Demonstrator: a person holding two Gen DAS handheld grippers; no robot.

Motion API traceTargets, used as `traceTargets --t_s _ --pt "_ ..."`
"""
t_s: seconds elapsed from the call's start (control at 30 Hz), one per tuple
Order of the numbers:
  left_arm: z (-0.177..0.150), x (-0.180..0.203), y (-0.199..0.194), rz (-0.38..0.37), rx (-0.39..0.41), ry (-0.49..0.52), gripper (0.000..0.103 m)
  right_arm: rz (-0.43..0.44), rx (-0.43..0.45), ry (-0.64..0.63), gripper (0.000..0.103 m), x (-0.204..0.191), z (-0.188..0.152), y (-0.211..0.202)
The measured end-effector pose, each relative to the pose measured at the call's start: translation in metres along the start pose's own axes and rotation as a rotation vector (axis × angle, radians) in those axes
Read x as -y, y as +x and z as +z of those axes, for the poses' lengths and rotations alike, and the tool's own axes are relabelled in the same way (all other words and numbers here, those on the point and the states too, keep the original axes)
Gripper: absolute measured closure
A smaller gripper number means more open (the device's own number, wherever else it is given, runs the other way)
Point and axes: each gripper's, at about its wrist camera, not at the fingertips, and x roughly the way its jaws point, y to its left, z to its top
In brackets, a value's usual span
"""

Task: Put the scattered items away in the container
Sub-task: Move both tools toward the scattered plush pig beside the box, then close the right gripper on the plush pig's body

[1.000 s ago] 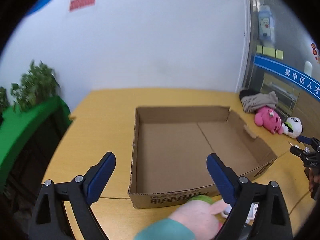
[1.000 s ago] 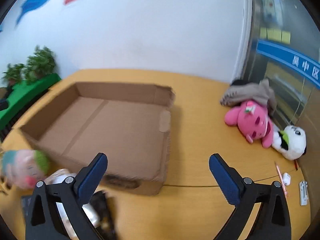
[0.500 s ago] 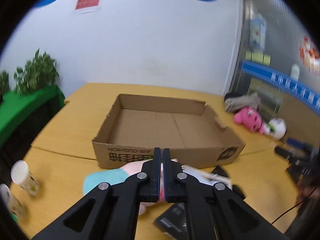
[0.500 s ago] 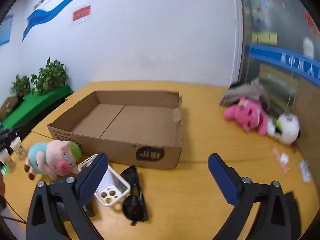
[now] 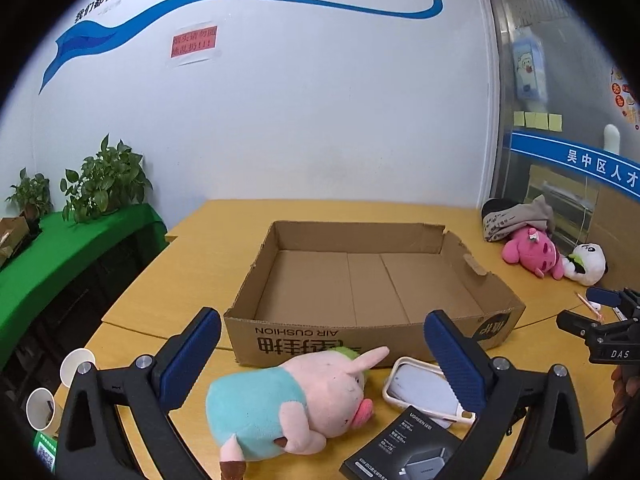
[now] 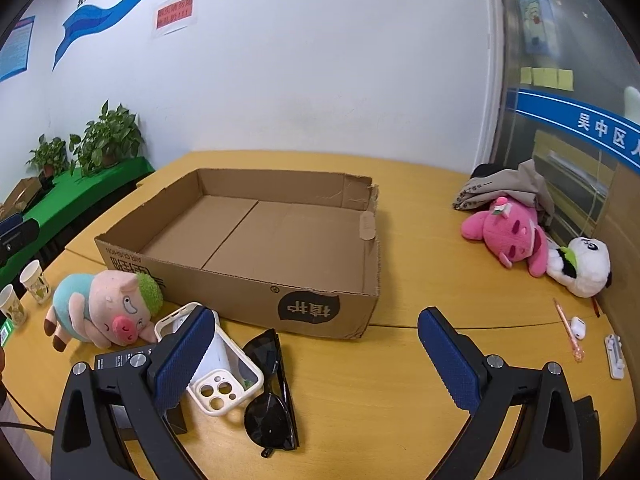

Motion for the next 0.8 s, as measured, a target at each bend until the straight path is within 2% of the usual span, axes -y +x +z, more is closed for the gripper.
traceTargets --t_s 0.37,0.47,0.57,0.8 --pt "-0.017 -0.038 0.021 -0.005 -0.111 -0.089 0.001 0.066 -0.081 -0.05 0.0 -0.024 0.003 0.037" --pt "-0.021 -0.053 0.027 -0.019 -0.155 -0.112 0.001 0.122 -0.09 -0.071 0.0 -0.035 0.004 0.046" --pt "-0.026 -0.068 0.038 -0.047 -0.205 -0.125 0.001 0.191 -0.145 -0.117 0.0 -0.056 0.006 0.062" --pt "-0.047 -0.106 0.074 -0.06 -0.326 -0.191 0.001 0.436 -0.214 -0.231 0.0 -0.124 0.011 0.088"
